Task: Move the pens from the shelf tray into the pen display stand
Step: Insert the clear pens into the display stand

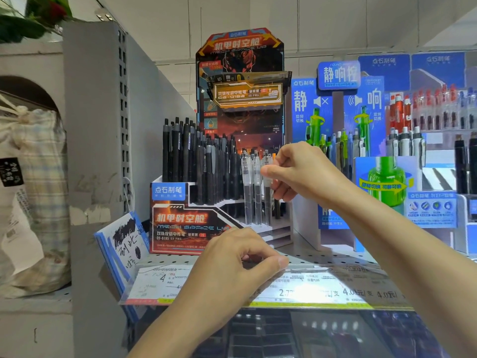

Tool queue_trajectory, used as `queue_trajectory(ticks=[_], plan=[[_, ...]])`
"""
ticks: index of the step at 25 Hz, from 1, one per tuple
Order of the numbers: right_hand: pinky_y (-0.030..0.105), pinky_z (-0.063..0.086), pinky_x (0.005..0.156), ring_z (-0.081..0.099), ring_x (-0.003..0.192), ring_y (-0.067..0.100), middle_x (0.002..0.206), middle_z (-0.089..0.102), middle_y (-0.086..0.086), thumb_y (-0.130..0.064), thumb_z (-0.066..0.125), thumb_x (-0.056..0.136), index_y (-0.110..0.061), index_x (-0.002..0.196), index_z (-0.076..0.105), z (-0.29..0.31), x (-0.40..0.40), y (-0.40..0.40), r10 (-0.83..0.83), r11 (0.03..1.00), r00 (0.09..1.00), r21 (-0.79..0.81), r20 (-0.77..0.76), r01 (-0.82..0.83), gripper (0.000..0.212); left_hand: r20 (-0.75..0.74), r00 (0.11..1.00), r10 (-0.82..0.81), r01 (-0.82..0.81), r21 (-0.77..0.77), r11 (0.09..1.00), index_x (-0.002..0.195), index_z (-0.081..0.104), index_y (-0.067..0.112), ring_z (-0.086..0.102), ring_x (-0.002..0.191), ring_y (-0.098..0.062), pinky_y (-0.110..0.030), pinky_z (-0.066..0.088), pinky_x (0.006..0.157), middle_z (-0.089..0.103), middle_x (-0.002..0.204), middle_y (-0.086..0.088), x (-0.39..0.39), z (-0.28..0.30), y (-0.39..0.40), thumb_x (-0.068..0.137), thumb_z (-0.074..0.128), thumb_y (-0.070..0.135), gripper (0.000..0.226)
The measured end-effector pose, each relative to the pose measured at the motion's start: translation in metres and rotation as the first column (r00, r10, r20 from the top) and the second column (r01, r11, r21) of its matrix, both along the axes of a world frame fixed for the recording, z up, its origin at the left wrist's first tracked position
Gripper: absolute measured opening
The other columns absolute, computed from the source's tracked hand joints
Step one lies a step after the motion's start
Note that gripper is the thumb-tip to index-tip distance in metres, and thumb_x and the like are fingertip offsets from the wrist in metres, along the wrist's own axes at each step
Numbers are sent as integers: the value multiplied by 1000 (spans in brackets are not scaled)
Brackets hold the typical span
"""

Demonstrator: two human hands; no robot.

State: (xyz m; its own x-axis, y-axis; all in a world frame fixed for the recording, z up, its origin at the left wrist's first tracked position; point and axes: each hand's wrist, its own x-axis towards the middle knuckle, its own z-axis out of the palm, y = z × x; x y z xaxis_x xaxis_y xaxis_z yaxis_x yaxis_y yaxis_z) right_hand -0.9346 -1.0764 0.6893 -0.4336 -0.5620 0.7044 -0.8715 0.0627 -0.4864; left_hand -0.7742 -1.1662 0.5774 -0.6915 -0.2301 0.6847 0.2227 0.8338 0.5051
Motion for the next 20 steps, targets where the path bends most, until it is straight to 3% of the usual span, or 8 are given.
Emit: queue_trajectory(ticks=[4,8,10,12,14,16,18,20], plan=[[28,56,46,72,52,24,63,73,12,-23,69,95,-7,72,58,0,3,-1,-32,999,999,19,-9,32,30,2,1000,17,-17,-14,1000,76,77,35,60,92,-2,-22,49,77,69,86,17,-1,0,-1,86,70,48,17],[31,59,50,73,56,28,65,73,14,-27,67,96,-5,76,60,3,6,-1,-70,996,997,55,-16,70,30,10,1000,16,-16,-2,1000,76,77,35,60,92,-3,-29,51,80,69,87,16,-1,0,-1,86,70,47,17],[38,63,58,73,63,29,70,74,13,-33,66,95,-5,82,62,4,6,0,-84,995,996,49,-10,84,31,6,1000,14,-14,1,1000,76,76,35,59,92,-2,-29,51,79,69,87,16,-1,0,-1,86,70,47,17],[44,61,70,70,74,26,78,72,6,-40,67,94,-12,91,62,6,4,-1,-140,990,986,-23,-95,138,28,0,1000,13,-13,1,1000,76,76,35,59,92,-3,-29,51,79,69,87,16,-1,0,-1,87,70,46,17],[37,54,72,61,79,17,87,63,-1,-42,69,91,-20,100,61,10,7,-3,-159,985,965,-93,-207,143,26,-4,1000,7,-7,8,1000,76,76,34,59,92,-3,-30,51,79,68,86,15,-1,0,-1,87,70,46,17],[27,41,68,52,80,11,93,55,-2,-44,71,88,-25,104,62,15,10,-8,-145,989,949,-66,-279,131,27,-2,1000,-1,1,11,1000,74,76,33,59,90,-3,-27,50,77,68,86,14,-1,-1,-1,87,71,45,18],[25,35,69,49,82,11,97,55,1,-43,72,87,-25,98,67,19,10,-12,-136,990,949,-14,-284,138,22,-2,1000,-1,1,6,1000,74,76,34,59,90,-2,-24,49,76,68,85,15,0,-1,-2,87,70,45,19],[26,40,72,51,80,12,91,57,-2,-38,74,87,-21,92,69,22,9,-14,-101,995,974,-3,-204,103,19,-7,1000,-6,6,-1,1000,75,76,33,59,90,-2,-23,48,76,68,85,16,0,-1,-2,88,70,46,19]])
